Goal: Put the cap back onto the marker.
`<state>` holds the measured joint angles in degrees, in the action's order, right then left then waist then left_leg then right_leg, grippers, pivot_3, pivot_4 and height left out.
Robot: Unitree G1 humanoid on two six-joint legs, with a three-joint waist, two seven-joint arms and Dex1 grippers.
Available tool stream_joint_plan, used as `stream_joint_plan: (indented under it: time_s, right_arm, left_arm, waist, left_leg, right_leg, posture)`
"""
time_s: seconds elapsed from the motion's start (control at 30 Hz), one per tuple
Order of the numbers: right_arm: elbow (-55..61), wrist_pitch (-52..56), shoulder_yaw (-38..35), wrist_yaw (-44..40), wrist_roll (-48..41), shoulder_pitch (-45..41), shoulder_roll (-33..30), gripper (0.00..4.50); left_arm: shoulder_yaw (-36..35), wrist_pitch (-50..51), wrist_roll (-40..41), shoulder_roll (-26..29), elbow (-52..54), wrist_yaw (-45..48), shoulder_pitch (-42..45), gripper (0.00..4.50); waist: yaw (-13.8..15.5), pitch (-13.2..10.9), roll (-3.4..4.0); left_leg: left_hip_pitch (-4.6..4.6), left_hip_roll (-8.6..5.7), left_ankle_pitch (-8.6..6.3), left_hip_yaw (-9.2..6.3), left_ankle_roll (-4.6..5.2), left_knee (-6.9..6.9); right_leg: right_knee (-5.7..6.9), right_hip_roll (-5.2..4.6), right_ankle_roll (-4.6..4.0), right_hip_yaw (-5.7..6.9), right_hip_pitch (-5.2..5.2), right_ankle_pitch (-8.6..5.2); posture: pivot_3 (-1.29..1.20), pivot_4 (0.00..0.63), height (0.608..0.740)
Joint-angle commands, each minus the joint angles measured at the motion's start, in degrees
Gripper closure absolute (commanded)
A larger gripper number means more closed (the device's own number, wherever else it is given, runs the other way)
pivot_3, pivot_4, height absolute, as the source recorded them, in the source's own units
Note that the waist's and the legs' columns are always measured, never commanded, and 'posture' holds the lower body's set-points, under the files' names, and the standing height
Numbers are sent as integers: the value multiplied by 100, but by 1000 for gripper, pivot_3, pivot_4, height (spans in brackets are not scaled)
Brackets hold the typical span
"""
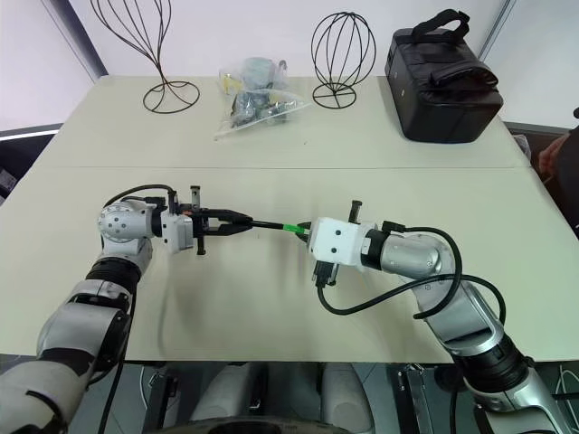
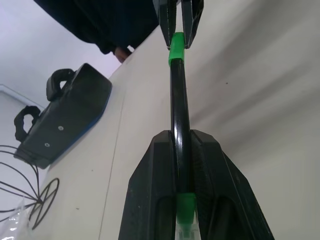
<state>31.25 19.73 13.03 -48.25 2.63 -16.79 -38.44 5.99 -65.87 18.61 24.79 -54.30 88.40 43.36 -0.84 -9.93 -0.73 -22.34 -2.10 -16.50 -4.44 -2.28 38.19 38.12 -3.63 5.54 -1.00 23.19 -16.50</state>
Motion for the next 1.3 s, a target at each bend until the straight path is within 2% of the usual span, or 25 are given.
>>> stream_joint_plan:
  time_s: [0.03,0.33,0.7,0.93,0.97,1.0,1.03,1.1,1.3]
  right_arm:
    - [126,-283,167,-104,-110,-124,83,4477]
    - [130,-482,229,-314,-81,-57,19,4477]
    - [177,-402,175,-262,-24,40,24,4477]
    - [165,-332,-25,-233,-109,143,-67,4500]
    - [163,-328,-23,-225,-113,141,-66,3588]
    - [171,-295,-11,-232,-120,145,-72,3202]
    - [191,-268,16,-244,-113,151,-86,2766]
    - [231,-246,39,-240,-120,161,-86,1822]
    - [238,-278,1,-223,-115,204,-119,1822]
  left_arm:
    - [119,-211,297,-158,320,262,77,4500]
    - [414,-327,488,-27,313,410,2,4500]
    - [387,-170,548,-98,327,410,-19,4500]
    - [411,-112,564,-97,430,410,-83,1202]
    - [412,-119,568,-101,447,410,-95,703]
    - [409,-127,572,-107,460,410,-105,169]
    - [403,-129,574,-111,466,410,-112,0]
    - [397,-133,574,-113,478,409,-133,0]
    - [369,-144,551,-118,479,409,-170,0]
  waist:
    - [0,0,0]
    - [-6,0,0]
    - [1,0,0]
    - [-18,-1,-2]
    - [-22,-1,-2]
    - [-20,-1,-2]
    - [-17,-1,-2]
    - [-8,-1,-2]
    - [3,-1,-2]
  left_leg:
    - [0,0,0,0,0,0]
    - [0,0,0,0,0,0]
    - [0,0,0,0,0,0]
    - [-2,0,0,-2,0,4]
    - [-1,1,0,-2,0,3]
    - [-1,2,0,-3,0,2]
    - [-1,3,0,-3,0,2]
    - [-1,3,0,-3,0,2]
    - [-1,2,0,-3,0,3]
  right_leg:
    - [0,0,0,0,0,0]
    - [0,0,0,0,0,0]
    - [0,0,0,0,0,0]
    - [-1,-2,0,1,-2,0]
    - [0,1,0,1,-2,0]
    - [0,4,0,1,-1,0]
    - [1,5,0,2,0,0]
    - [1,4,0,2,0,0]
    - [0,1,0,1,-1,0]
  posture:
    - [0,150,740]
    - [0,150,740]
    - [0,150,740]
    - [0,150,740]
    - [0,150,740]
    - [0,150,740]
    - [0,150,740]
    - [0,150,740]
    - [0,150,740]
